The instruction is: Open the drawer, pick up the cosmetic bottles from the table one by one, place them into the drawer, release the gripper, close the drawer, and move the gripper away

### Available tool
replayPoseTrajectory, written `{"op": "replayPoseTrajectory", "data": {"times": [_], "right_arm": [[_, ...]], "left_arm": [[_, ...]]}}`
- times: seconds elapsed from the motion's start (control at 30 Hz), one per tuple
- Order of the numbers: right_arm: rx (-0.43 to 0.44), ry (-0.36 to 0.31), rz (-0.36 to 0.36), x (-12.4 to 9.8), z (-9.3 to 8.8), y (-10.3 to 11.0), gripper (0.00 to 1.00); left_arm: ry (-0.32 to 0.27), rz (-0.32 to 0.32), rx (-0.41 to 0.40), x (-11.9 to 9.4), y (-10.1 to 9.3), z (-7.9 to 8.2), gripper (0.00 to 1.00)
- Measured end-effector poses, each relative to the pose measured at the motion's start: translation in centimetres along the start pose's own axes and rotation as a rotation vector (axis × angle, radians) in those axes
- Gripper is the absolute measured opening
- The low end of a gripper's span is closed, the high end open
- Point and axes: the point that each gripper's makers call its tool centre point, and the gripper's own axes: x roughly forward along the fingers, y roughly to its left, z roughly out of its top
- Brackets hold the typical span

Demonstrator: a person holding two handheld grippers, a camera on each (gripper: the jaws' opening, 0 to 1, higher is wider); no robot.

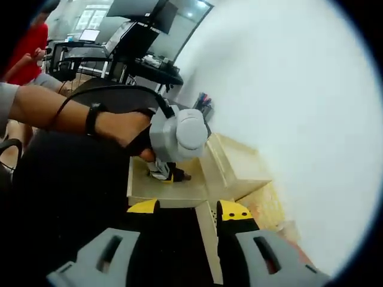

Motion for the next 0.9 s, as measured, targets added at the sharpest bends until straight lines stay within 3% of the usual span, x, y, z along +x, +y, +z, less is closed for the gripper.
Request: {"op": "replayPoseTrajectory", "data": {"times": [0.23,0.3,0.43,0.63,0.77,0.9], "right_arm": [[-0.003,0.006,-0.010,-0.1,-0.1,-0.4,0.33],[-0.005,0.008,-0.014,-0.2,-0.2,-0.5,0.33],[-0.012,0.010,-0.012,-0.3,-0.2,-0.1,0.33],[-0.029,0.019,-0.013,-0.3,-0.1,0.2,0.33],[-0.035,0.028,-0.018,-0.4,-0.3,0.6,0.33],[-0.046,0.039,-0.015,-0.2,-0.4,1.0,0.33]], "left_arm": [[-0.047,-0.027,0.012,-1.7,-1.0,1.1,0.16],[-0.093,-0.048,0.010,-3.8,-1.3,2.3,0.16],[-0.115,-0.046,0.013,-6.3,-0.9,2.9,0.16],[-0.110,-0.043,-0.007,-8.8,0.6,2.0,0.16],[-0.121,-0.021,-0.030,-10.8,2.5,0.6,0.16],[-0.114,0.026,-0.053,-12.1,5.6,-1.5,0.16]]}}
